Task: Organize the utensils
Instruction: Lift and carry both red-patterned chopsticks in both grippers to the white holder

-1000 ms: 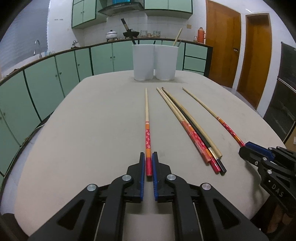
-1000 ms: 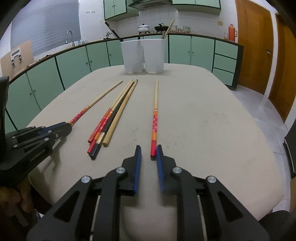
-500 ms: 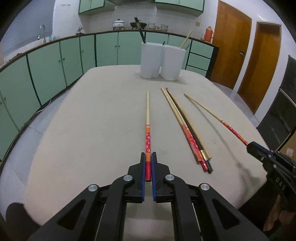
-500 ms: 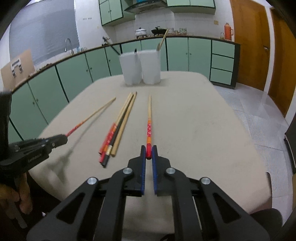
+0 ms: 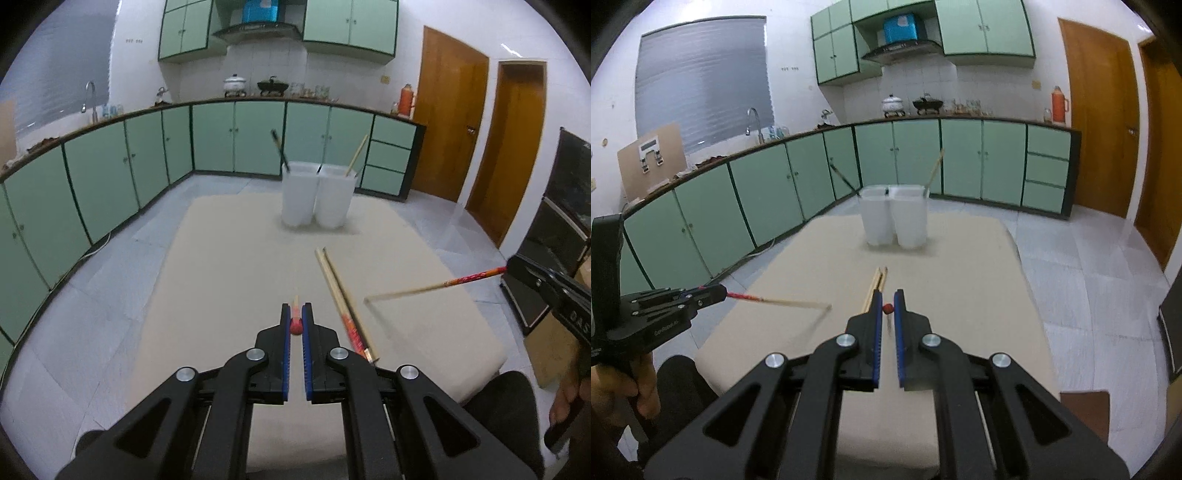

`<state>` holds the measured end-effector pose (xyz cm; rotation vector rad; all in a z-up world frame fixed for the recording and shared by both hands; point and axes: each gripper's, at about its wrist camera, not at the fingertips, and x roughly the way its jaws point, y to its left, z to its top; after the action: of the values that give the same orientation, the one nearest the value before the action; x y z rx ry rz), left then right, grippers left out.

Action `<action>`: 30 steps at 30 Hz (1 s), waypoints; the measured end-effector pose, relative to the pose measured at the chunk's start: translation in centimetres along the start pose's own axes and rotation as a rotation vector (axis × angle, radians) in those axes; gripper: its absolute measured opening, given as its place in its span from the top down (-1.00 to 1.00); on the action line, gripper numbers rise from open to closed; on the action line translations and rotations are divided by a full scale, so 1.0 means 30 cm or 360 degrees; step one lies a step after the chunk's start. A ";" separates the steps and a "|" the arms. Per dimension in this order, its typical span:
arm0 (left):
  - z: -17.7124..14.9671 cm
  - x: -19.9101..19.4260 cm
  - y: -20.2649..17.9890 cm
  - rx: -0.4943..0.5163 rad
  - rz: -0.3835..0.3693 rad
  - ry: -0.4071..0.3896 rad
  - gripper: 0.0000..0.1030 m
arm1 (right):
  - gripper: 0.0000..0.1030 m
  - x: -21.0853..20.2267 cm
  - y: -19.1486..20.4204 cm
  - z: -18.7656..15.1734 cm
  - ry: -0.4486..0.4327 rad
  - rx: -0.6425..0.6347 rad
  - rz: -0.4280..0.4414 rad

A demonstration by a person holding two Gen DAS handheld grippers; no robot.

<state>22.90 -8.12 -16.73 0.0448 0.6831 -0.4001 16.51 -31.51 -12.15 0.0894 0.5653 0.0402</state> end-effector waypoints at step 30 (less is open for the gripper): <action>0.345 0.013 0.018 0.0150 -0.0168 0.0047 0.89 | 0.90 0.139 -0.009 0.419 0.0253 -0.0257 0.0129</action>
<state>29.63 -9.52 -8.98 0.1045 0.6975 -0.5336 26.77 -32.43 -3.82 -0.0486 0.7147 0.1729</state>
